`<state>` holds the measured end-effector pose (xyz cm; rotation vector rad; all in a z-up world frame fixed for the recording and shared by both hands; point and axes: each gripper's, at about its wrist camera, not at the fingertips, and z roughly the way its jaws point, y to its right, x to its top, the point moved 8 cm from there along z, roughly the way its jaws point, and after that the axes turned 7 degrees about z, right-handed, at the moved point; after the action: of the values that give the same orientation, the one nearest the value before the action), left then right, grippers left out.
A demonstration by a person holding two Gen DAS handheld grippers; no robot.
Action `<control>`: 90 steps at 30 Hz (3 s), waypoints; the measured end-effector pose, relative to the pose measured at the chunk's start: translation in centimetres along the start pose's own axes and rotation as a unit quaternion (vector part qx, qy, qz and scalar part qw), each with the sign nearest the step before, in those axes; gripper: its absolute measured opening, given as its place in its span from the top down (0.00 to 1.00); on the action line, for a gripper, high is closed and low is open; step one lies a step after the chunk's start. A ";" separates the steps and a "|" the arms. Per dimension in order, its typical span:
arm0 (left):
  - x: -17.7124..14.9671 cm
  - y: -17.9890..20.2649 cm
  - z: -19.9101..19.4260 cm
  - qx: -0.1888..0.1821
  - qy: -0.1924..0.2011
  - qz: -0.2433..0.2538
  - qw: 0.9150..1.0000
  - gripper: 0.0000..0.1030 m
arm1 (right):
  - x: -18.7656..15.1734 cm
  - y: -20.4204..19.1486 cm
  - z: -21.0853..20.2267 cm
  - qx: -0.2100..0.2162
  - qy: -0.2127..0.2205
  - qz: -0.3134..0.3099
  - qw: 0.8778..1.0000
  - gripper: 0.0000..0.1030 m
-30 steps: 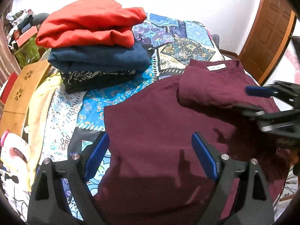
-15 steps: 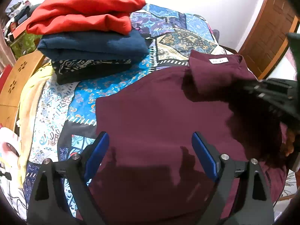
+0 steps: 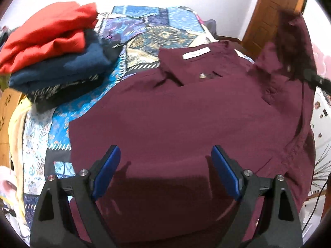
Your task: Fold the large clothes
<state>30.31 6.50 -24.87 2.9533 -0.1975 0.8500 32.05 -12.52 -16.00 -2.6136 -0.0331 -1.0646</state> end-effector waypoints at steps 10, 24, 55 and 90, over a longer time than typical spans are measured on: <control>0.5 3.4 0.9 -0.010 -0.014 0.030 0.999 0.13 | -5.8 6.6 2.8 0.055 -0.089 0.157 0.982 0.92; 1.6 5.5 0.5 -0.005 -0.002 0.054 0.999 0.13 | -3.7 13.5 -4.8 -0.091 -0.008 0.138 0.986 0.47; 4.8 10.7 0.9 -0.014 0.016 0.071 0.997 0.13 | -13.9 30.9 -2.1 -0.024 -0.054 0.487 0.871 0.42; 3.1 7.8 -1.0 -0.034 0.040 0.047 0.997 0.13 | -4.5 4.8 -0.9 0.086 -0.077 0.117 0.986 0.93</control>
<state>31.30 -1.47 -22.22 2.8597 -0.3570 0.9513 28.90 -16.91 -19.85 -2.4654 0.1375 -0.7443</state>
